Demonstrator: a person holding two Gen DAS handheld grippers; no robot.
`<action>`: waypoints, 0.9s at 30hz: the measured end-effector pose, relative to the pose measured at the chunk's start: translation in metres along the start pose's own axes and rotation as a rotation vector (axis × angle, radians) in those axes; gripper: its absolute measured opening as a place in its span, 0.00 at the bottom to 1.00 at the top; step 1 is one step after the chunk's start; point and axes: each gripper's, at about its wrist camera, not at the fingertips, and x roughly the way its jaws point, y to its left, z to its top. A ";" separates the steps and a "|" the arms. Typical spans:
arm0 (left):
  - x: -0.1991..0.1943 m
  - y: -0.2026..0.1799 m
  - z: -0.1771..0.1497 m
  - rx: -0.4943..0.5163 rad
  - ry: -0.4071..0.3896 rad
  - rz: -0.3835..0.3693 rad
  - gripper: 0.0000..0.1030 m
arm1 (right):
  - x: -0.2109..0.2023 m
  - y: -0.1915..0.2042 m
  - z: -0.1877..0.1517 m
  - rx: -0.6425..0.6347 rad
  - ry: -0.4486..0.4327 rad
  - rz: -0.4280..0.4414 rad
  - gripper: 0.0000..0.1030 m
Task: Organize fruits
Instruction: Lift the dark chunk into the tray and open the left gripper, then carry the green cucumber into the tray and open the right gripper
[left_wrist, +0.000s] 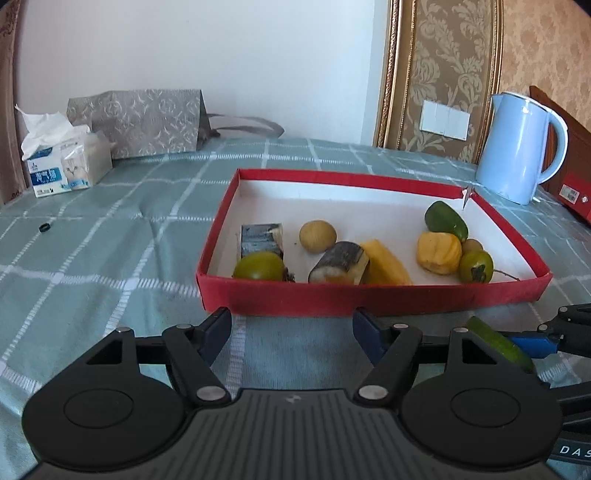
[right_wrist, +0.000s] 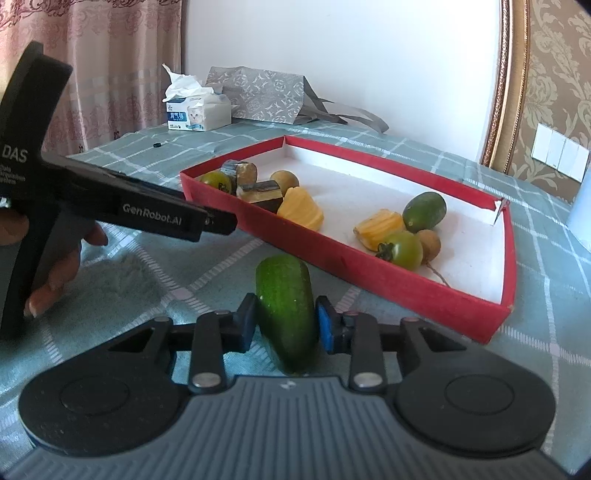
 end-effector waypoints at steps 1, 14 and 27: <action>0.001 0.001 0.000 -0.005 0.004 -0.003 0.70 | 0.000 0.000 0.000 0.002 0.000 0.001 0.30; 0.005 -0.005 -0.002 0.043 0.013 0.020 0.72 | -0.003 -0.008 -0.002 0.064 -0.009 0.009 0.30; 0.004 -0.005 -0.003 0.046 0.015 0.014 0.76 | -0.013 -0.029 -0.010 0.269 -0.009 0.156 0.30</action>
